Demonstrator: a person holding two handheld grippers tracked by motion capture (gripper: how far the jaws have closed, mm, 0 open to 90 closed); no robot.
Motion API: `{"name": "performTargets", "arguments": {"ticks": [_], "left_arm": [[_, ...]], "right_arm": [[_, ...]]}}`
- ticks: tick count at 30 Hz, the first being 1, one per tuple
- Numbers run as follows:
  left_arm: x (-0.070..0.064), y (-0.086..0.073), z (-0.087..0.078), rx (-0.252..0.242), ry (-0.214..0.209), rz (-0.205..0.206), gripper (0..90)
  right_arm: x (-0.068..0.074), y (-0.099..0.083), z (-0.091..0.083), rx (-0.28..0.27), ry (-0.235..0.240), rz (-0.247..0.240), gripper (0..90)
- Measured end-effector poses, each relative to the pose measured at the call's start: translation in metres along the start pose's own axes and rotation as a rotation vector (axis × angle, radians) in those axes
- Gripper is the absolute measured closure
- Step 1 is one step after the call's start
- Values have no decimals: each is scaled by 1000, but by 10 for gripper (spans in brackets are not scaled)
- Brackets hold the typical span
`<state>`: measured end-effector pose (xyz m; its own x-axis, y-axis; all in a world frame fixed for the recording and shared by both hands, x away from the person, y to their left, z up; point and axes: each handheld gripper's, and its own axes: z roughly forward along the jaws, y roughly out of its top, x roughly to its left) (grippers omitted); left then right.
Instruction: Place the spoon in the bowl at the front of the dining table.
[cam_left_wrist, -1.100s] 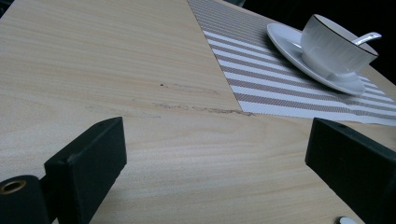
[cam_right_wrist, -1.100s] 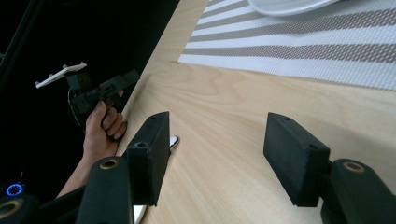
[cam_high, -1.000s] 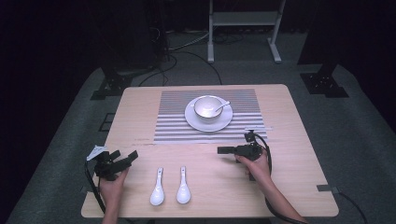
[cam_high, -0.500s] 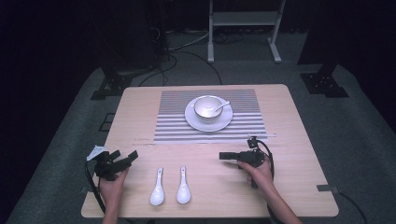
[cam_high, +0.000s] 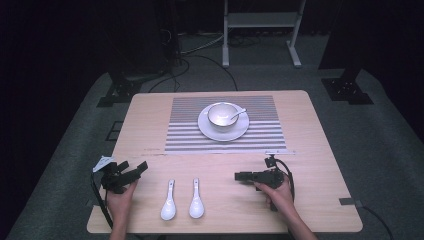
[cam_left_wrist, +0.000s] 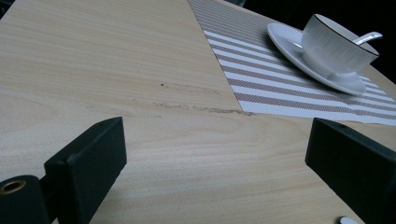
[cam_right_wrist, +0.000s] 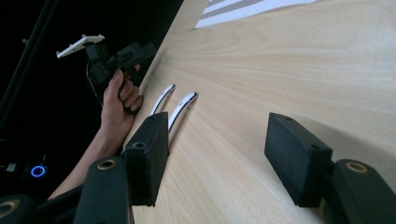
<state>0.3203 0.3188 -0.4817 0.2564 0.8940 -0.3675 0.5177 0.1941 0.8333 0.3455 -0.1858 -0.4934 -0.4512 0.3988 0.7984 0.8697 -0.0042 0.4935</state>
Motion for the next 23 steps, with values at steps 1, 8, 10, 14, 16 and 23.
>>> {"name": "performTargets", "arguments": {"ticks": [1,8,10,14,16,23], "left_arm": [[0,0,0,0,0,0,39],[0,0,0,0,1,0,39],[0,0,0,0,0,0,39],[0,0,0,0,0,0,39],[0,0,0,0,0,0,39],[0,0,0,0,0,-1,38]], "right_arm": [[0,-1,0,4,1,-1,387],[5,-10,-2,1,12,-13,383],[8,-12,-2,-2,12,-21,383],[12,-17,-4,-1,20,-30,380],[12,-20,-4,-1,21,-29,379],[7,-31,-4,3,46,-12,374]]}}
